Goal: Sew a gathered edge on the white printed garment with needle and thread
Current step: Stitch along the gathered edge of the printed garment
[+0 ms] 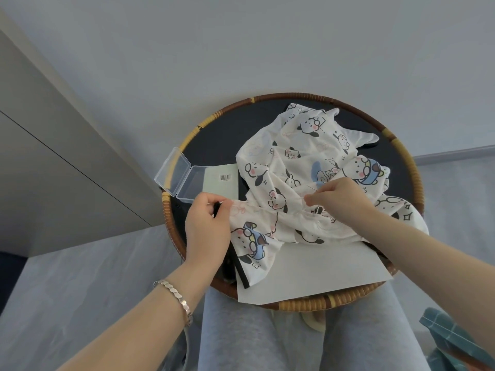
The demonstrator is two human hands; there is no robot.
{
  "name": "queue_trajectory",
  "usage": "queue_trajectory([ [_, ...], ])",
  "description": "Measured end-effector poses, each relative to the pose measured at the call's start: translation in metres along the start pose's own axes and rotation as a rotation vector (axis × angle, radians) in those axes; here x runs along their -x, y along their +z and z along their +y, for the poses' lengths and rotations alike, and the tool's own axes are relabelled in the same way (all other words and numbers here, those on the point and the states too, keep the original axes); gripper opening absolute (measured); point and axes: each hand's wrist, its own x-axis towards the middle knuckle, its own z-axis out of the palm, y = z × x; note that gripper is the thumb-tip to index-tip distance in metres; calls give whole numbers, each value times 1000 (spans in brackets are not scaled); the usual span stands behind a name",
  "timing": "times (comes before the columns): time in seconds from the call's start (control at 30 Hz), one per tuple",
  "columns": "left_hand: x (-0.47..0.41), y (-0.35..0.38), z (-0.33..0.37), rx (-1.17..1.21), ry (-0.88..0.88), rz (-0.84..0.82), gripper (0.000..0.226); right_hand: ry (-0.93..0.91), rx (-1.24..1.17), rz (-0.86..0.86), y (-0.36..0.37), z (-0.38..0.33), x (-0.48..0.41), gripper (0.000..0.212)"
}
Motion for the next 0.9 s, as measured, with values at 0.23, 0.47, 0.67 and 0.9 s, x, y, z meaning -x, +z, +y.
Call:
queue_trajectory([
  [0.23, 0, 5, 4, 57, -101, -81, 9, -97, 108, 72, 7, -2, 4, 12],
  [0.47, -1, 4, 8, 394, -530, -194, 12, -248, -118, -34, 30, -19, 30, 28],
  [0.67, 2, 0, 11, 424, -499, -178, 5, -292, -169, -177, 43, -24, 46, 23],
  [0.9, 8, -2, 15, 405, -323, -185, 6, -293, -95, -201, 47, -25, 51, 14],
])
